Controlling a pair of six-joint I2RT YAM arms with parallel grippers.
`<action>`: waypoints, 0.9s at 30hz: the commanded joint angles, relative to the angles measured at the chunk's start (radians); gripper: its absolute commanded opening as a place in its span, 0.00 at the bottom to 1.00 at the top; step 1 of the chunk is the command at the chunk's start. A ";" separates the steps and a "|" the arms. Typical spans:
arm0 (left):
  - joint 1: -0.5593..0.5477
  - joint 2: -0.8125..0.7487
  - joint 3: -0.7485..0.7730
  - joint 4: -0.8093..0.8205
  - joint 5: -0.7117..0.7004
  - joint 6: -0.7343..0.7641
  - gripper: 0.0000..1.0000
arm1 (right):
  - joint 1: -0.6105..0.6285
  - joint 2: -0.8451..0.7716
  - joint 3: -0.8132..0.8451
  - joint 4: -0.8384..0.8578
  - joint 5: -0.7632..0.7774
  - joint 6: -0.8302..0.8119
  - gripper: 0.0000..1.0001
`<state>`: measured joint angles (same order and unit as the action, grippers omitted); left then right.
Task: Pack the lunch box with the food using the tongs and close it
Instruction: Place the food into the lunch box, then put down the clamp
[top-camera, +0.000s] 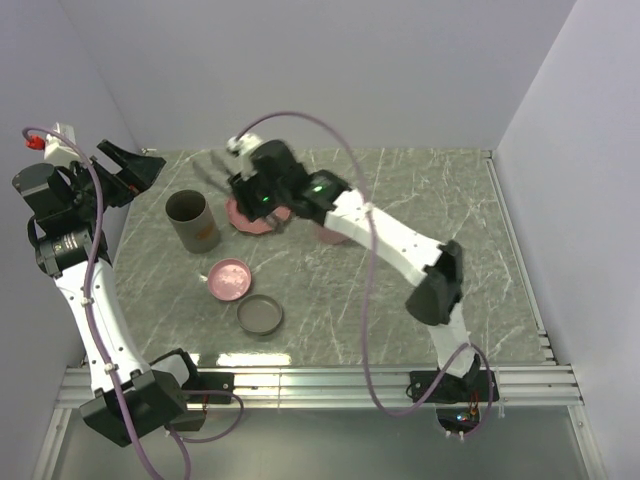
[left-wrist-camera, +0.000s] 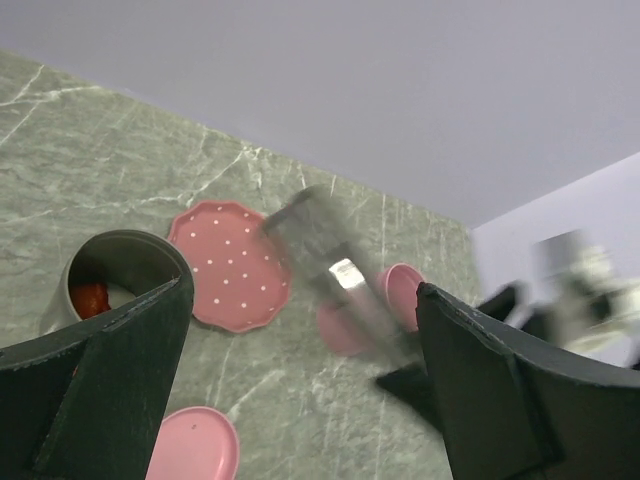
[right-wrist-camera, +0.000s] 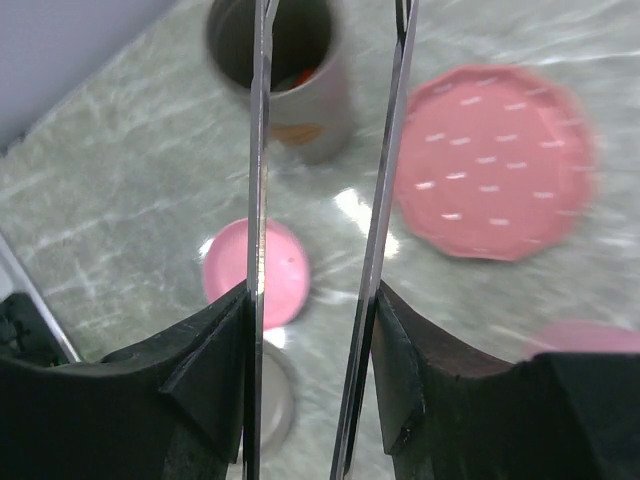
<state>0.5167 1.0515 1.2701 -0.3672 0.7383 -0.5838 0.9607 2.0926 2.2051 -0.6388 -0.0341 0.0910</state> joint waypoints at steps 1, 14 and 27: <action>0.005 0.008 0.044 -0.021 0.038 0.076 0.99 | -0.117 -0.222 -0.077 0.048 0.033 -0.008 0.53; -0.013 0.102 0.185 -0.220 0.049 0.334 1.00 | -0.644 -0.601 -0.655 0.037 -0.074 0.004 0.52; -0.106 0.190 0.241 -0.388 -0.037 0.518 0.99 | -0.990 -0.468 -0.858 0.051 -0.128 -0.125 0.54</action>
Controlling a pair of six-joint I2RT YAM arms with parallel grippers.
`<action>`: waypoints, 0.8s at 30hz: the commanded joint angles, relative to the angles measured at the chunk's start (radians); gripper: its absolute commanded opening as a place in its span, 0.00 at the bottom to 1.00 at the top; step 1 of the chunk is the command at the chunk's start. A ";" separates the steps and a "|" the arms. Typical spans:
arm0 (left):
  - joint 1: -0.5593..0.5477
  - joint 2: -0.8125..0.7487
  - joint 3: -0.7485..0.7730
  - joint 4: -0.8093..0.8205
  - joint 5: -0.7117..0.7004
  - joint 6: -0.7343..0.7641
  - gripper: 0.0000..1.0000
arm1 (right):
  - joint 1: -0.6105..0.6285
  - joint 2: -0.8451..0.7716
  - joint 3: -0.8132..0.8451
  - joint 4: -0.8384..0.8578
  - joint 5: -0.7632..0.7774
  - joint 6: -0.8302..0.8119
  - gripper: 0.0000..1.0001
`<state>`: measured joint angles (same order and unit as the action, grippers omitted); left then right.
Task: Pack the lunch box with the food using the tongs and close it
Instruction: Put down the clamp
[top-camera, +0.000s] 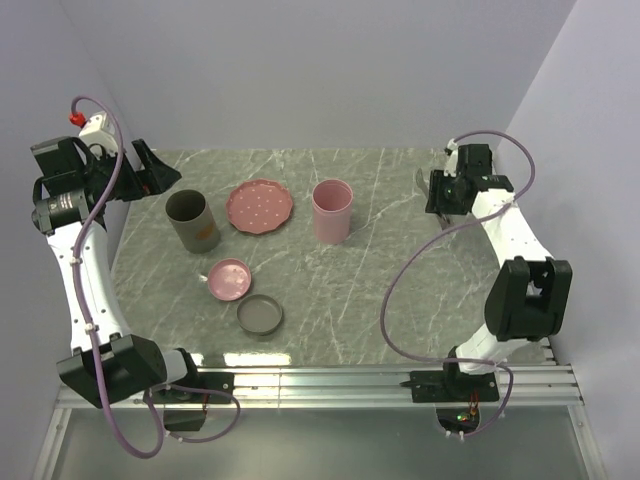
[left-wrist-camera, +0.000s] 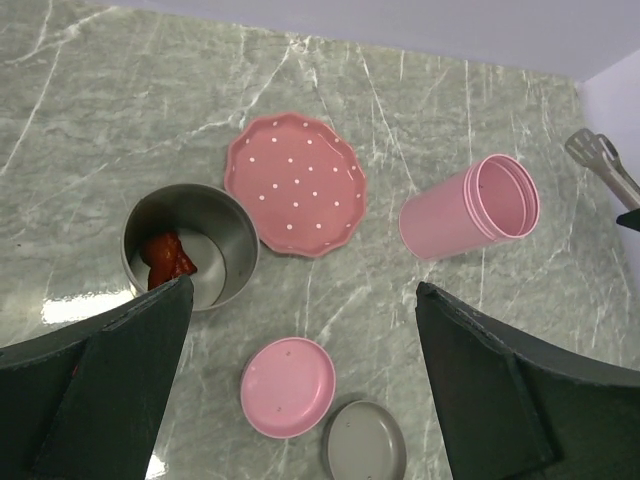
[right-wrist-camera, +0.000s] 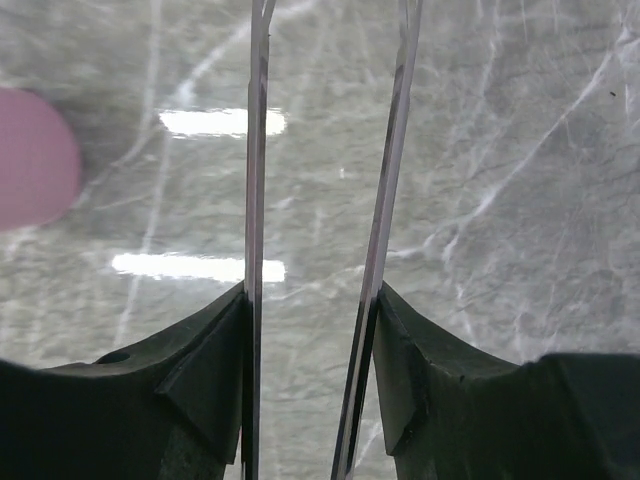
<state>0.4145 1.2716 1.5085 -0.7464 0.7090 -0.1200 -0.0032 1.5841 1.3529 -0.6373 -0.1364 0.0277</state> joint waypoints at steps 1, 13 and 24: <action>-0.006 -0.035 -0.004 0.001 -0.006 0.052 0.99 | -0.033 0.056 -0.005 0.054 -0.025 -0.064 0.54; -0.013 -0.058 -0.027 -0.008 0.009 0.086 0.99 | -0.064 0.263 0.058 0.111 0.009 -0.100 0.63; -0.014 -0.012 -0.004 -0.073 0.055 0.155 0.99 | -0.075 0.419 0.150 0.037 0.008 -0.169 0.81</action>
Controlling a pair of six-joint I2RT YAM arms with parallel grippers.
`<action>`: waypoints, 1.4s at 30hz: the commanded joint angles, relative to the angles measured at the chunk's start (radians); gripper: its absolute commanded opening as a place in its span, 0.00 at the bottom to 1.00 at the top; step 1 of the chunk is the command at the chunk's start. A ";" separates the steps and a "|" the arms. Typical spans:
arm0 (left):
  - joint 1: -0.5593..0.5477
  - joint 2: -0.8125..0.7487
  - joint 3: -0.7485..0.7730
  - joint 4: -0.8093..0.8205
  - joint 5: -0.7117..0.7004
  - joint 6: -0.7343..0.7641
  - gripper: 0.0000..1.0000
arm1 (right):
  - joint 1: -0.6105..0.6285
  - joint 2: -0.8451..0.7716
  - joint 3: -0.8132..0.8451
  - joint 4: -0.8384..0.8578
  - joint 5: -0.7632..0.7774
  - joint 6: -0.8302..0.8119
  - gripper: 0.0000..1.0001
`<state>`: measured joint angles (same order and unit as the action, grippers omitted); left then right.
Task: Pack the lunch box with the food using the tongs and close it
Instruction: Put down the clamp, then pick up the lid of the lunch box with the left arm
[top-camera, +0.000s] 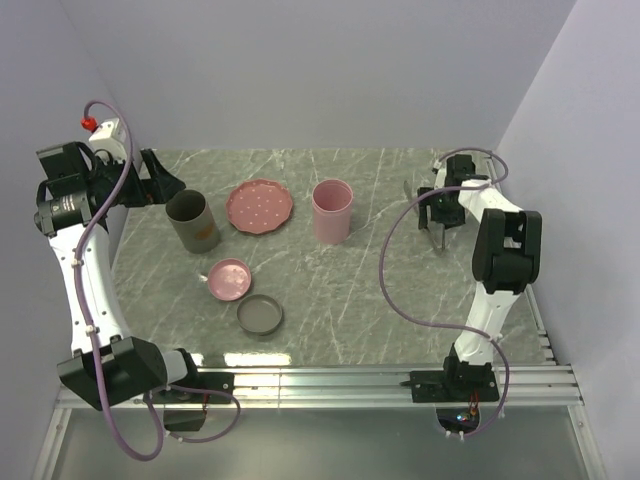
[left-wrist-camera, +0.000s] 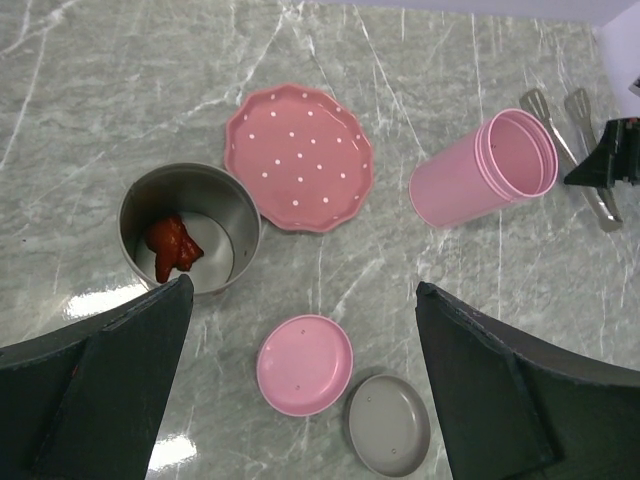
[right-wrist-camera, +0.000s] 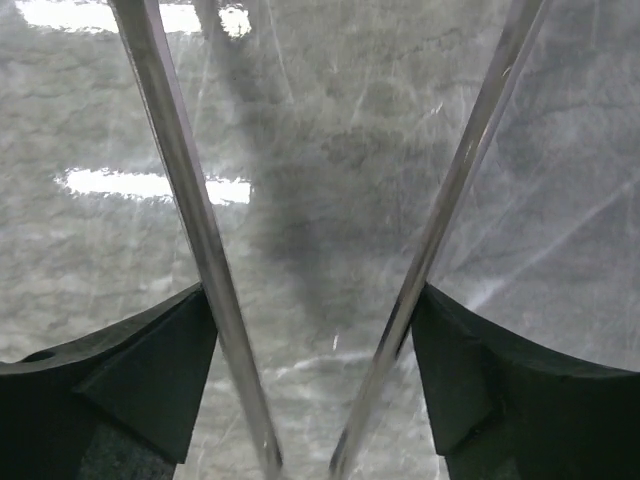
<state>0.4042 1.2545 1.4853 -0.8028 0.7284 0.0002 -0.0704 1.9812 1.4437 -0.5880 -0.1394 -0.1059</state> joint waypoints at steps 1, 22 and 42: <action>-0.005 0.003 0.020 -0.018 0.035 0.037 0.99 | -0.008 0.025 0.063 -0.015 0.012 -0.037 0.83; -0.013 -0.004 0.056 -0.318 0.060 0.456 0.99 | -0.008 -0.254 0.144 -0.180 -0.094 -0.057 1.00; -0.246 -0.199 -0.545 -0.409 -0.129 1.445 0.86 | 0.040 -0.507 0.208 -0.319 -0.436 0.014 1.00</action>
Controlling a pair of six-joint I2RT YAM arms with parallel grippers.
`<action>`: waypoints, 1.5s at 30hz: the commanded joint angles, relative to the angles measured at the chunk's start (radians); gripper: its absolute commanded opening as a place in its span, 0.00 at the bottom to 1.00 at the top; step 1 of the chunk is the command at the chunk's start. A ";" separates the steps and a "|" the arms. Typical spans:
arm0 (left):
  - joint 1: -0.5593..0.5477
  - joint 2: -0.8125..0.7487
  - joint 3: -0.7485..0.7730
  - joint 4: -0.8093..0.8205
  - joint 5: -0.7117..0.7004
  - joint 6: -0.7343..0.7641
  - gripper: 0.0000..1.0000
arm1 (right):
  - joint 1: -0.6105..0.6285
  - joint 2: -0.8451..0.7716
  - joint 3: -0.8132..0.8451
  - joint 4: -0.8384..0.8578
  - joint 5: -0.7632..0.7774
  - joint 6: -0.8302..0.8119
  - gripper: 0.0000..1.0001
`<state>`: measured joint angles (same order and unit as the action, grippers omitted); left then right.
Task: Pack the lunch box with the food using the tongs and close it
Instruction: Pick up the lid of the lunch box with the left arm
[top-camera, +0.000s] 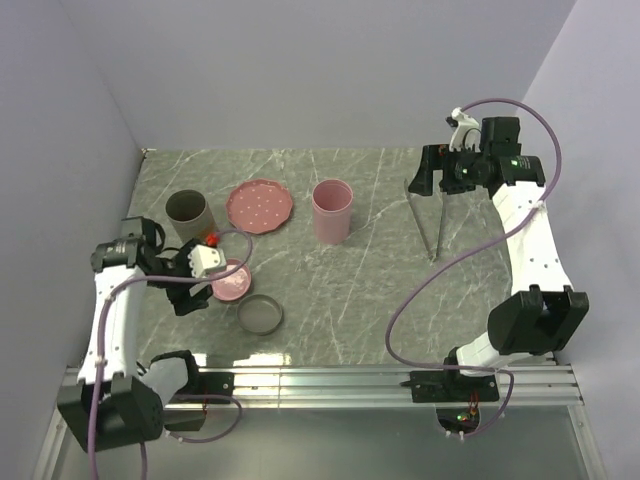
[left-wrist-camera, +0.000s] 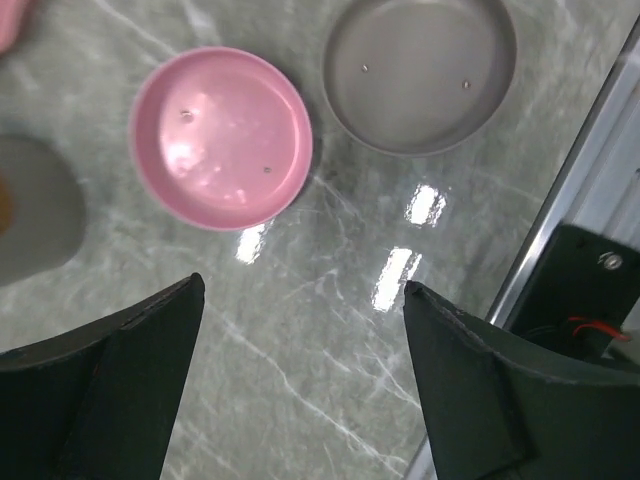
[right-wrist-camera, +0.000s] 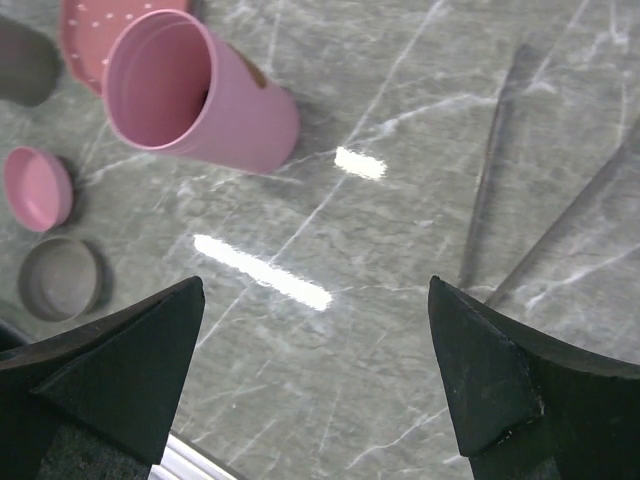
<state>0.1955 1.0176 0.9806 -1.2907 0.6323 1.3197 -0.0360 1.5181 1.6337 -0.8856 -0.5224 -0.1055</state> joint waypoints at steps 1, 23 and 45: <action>-0.048 0.062 -0.052 0.094 -0.052 0.131 0.84 | 0.005 -0.050 0.003 -0.023 -0.057 0.012 1.00; -0.191 0.323 -0.280 0.553 -0.214 0.248 0.55 | 0.005 -0.114 -0.158 0.039 -0.100 0.038 1.00; -0.297 0.375 -0.301 0.562 -0.258 0.191 0.12 | 0.005 -0.118 -0.182 0.059 -0.142 0.064 1.00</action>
<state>-0.0975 1.3785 0.6903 -0.6926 0.3721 1.5208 -0.0330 1.4364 1.4628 -0.8661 -0.6292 -0.0601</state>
